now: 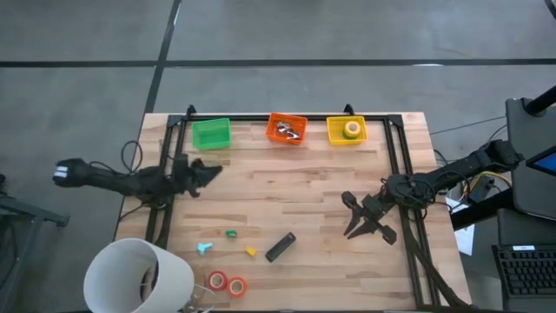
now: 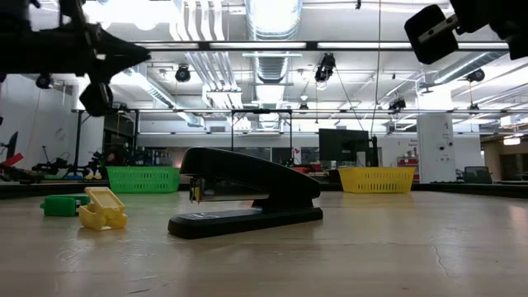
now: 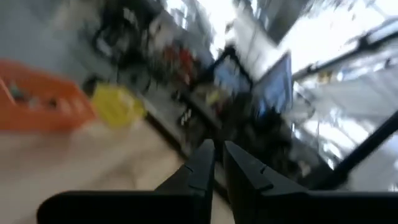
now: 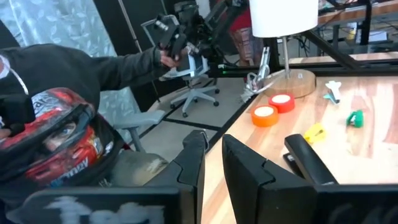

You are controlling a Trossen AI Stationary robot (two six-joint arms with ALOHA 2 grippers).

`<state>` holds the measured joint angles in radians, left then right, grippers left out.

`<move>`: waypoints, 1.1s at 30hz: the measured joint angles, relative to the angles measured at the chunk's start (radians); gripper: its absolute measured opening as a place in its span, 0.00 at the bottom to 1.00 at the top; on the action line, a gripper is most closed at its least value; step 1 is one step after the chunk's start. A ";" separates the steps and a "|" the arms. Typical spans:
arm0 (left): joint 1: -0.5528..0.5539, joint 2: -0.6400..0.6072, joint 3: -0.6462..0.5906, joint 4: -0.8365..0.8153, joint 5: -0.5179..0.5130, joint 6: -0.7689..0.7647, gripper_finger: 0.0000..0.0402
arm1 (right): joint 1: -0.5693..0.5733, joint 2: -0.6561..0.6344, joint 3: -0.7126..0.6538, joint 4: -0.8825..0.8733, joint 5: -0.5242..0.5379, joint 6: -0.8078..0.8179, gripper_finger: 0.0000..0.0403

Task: Pick and place Stapler, Stapler remover, tape
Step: Put the orange tape into the yellow bin

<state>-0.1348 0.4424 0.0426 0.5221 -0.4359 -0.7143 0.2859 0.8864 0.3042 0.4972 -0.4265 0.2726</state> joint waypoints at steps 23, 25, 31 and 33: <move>-0.337 0.737 0.733 -0.950 0.289 -0.103 0.48 | 0.000 0.001 -0.045 0.003 0.011 0.039 0.13; -0.382 0.790 0.778 -0.963 0.290 -0.007 0.48 | 0.000 0.001 -0.045 0.004 0.011 0.039 0.13; -0.447 0.964 0.880 -0.962 0.309 0.050 0.48 | 0.000 0.001 -0.045 0.008 0.011 0.038 0.13; -0.460 1.010 0.910 -0.955 0.324 0.043 0.48 | 0.000 0.001 -0.045 0.008 0.011 0.038 0.13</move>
<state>-0.5952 1.4520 0.9528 -0.4325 -0.1116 -0.6715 0.2859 0.8871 0.2596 0.5056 -0.4156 0.3111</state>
